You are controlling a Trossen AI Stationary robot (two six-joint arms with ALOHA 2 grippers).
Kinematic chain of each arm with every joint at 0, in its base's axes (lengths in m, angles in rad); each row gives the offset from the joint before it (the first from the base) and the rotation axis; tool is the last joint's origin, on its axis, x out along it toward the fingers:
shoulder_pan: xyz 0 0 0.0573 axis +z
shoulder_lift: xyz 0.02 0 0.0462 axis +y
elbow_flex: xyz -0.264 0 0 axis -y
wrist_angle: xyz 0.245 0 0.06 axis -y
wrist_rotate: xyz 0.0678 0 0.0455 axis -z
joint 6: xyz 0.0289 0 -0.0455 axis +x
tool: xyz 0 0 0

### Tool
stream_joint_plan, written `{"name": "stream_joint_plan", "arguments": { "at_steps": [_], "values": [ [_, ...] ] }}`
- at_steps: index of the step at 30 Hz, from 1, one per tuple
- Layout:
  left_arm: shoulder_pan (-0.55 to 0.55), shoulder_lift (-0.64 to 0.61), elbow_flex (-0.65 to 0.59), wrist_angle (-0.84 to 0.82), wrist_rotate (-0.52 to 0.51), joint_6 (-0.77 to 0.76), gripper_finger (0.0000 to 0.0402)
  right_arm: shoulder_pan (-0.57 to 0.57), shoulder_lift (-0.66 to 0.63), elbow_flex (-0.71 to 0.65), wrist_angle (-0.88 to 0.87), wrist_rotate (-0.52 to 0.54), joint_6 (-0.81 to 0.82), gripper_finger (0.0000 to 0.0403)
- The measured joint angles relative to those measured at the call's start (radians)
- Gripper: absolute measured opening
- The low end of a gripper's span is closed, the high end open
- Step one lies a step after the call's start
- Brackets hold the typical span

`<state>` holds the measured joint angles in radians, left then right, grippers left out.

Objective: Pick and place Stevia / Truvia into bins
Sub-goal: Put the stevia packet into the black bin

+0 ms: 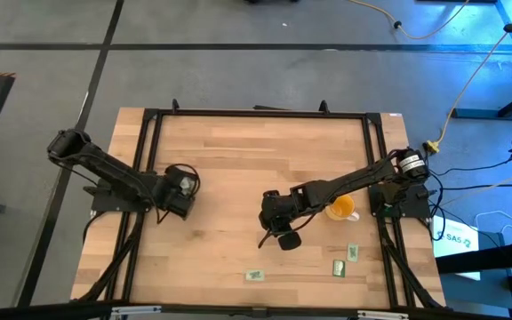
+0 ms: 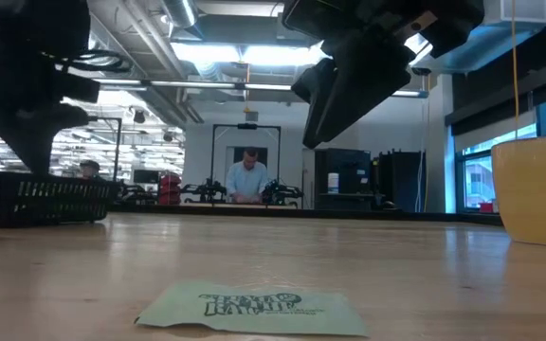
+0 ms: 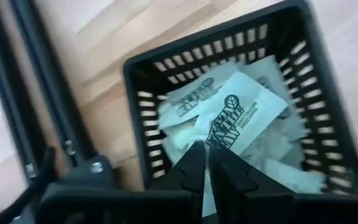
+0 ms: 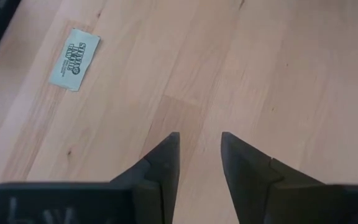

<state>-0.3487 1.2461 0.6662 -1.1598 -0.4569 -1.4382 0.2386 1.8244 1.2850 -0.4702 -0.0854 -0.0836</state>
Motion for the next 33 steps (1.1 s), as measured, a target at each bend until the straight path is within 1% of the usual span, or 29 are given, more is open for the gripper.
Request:
{"name": "stream_joint_plan", "arguments": {
  "at_steps": [7, 16, 20, 25, 28, 33],
  "values": [
    [0.0, 0.0, 0.0, 0.019, 0.006, 0.013, 0.0019, 0.0, 0.0, 0.0, 0.001, 0.0, 0.0, 0.012],
    [0.0, 0.0, 0.002, 0.019, 0.022, 0.064, 0.0061, 0.0, 0.0, 0.0, 0.001, -0.001, 0.0, 0.012],
    [-0.003, -0.001, 0.037, 0.015, 0.023, 0.105, 0.0073, 0.0, 0.0, 0.0, 0.002, -0.001, -0.023, 0.012],
    [-0.004, -0.001, 0.112, 0.022, -0.029, 0.175, 0.0077, 0.0, 0.0, 0.0, 0.005, -0.002, -0.068, 0.012],
    [-0.004, -0.002, 0.133, 0.083, -0.053, 0.262, 0.0074, 0.002, 0.0, 0.0, 0.034, -0.002, -0.079, 0.012],
    [-0.004, 0.005, 0.134, 0.292, -0.101, 0.465, 0.0071, 0.021, 0.007, 0.0, 0.082, 0.0, -0.074, 0.012]
  ]
}}
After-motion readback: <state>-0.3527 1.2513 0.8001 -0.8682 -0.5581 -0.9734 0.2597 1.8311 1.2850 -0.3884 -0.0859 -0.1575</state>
